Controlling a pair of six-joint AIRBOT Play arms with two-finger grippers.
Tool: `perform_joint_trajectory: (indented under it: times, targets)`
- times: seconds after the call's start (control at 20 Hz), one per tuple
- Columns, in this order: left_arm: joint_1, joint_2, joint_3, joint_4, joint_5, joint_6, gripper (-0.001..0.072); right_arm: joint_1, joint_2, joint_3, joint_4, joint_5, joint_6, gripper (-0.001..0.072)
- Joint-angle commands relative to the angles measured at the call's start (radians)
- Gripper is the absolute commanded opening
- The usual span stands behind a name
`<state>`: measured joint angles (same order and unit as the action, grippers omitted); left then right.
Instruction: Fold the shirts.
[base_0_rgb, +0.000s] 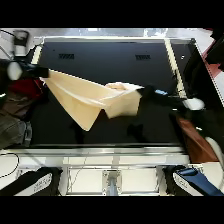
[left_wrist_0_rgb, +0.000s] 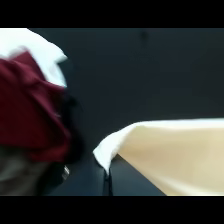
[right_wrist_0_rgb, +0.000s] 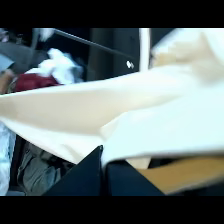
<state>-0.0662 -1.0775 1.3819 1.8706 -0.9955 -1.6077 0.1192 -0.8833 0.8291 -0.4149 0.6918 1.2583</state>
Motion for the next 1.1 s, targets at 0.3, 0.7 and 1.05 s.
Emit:
perform_joint_trajectory:
  times: [0.3,0.7,1.05]
  targets:
    - [-0.001,0.452,0.170,0.107,-0.023,0.084,0.0004,-0.066,0.416,0.588,-0.642,0.367,0.408,0.0013]
    - [-0.001,0.063,0.296,-0.033,-0.204,0.210,0.0006,-0.066,-0.095,0.687,-0.709,0.367,0.267,0.0013]
    - [-0.001,-0.551,0.296,0.074,-0.043,0.139,0.0007,-0.066,-0.716,0.689,-0.624,-0.055,0.220,0.0014]
